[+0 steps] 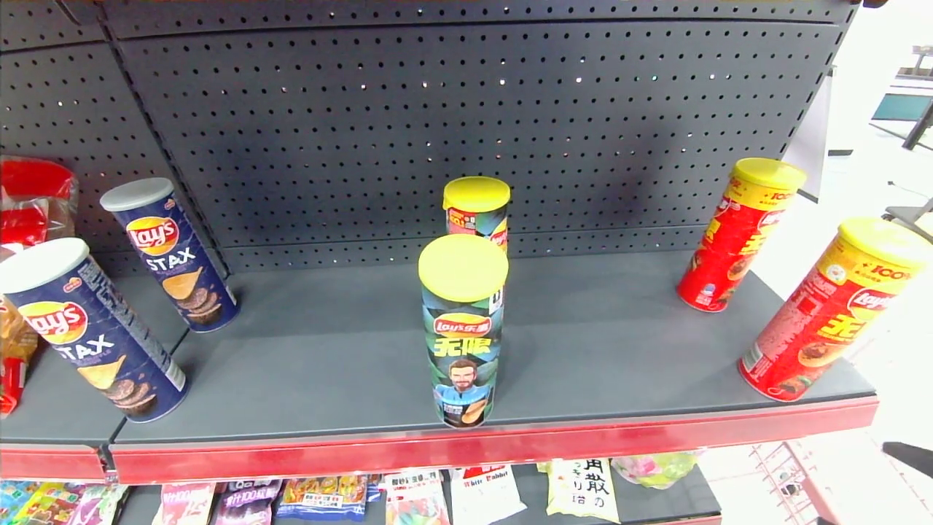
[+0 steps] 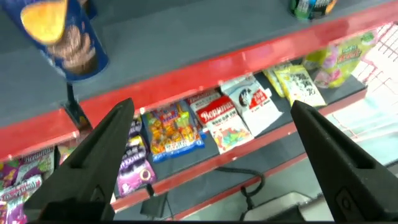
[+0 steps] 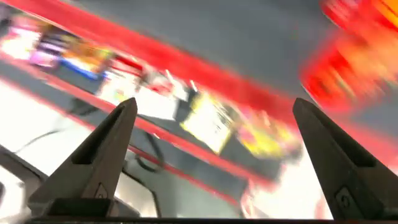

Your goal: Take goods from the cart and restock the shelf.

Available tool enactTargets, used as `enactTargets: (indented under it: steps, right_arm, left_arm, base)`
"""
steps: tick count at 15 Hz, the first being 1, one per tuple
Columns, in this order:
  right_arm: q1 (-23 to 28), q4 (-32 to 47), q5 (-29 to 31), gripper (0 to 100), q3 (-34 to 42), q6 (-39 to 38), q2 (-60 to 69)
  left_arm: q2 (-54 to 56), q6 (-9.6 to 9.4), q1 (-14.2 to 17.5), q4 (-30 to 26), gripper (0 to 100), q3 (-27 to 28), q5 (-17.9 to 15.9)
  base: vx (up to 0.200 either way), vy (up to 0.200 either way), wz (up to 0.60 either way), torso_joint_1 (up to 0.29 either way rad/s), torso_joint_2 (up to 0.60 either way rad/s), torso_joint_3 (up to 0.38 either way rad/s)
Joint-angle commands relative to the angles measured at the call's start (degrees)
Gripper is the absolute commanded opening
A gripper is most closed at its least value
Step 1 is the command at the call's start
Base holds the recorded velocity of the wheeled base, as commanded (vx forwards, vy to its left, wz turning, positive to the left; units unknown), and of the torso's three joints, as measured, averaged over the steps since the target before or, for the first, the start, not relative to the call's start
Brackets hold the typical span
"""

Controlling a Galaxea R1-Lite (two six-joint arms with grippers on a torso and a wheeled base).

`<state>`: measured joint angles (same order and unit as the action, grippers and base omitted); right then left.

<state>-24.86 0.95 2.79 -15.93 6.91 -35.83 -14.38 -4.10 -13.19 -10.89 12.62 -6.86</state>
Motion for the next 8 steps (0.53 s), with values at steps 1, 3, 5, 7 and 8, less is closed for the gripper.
enactTargets:
  steps: [1, 3, 5, 7, 8]
  right_arm:
    - [14.66, 13.64, 2.83, 100, -6.04, -2.43, 15.44]
    - [26.7, 14.96, 1.43, 100, -2.96, -1.55, 21.5]
    - [32.42, 14.96, -0.42, 100, 2.22, -0.67, 29.68]
    - [32.5, 14.17, -1.21, 100, 3.28, -0.94, 30.03]
    - [32.5, 14.25, -3.85, 100, 3.98, -1.2, 30.03]
  left_arm:
    - [-10.58, -0.03, 0.01, 4.03, 100, 0.74, -2.54]
    - [-15.32, -0.12, 0.01, 4.91, 100, 0.92, -7.11]
    - [-21.39, -0.21, 0.01, 6.84, 100, 2.06, -7.29]
    - [-29.12, -0.03, 0.01, 13.61, 100, 3.12, -7.55]
    - [-33.95, -0.12, -0.17, 18.18, 100, 3.64, -7.64]
  base:
    - [0.0, 0.0, 0.0, 0.0, 0.0, 0.0]
    - [0.0, 0.0, 0.0, 0.0, 0.0, 0.0]
    - [0.0, 0.0, 0.0, 0.0, 0.0, 0.0]
    - [0.0, 0.0, 0.0, 0.0, 0.0, 0.0]
    - [0.0, 0.0, 0.0, 0.0, 0.0, 0.0]
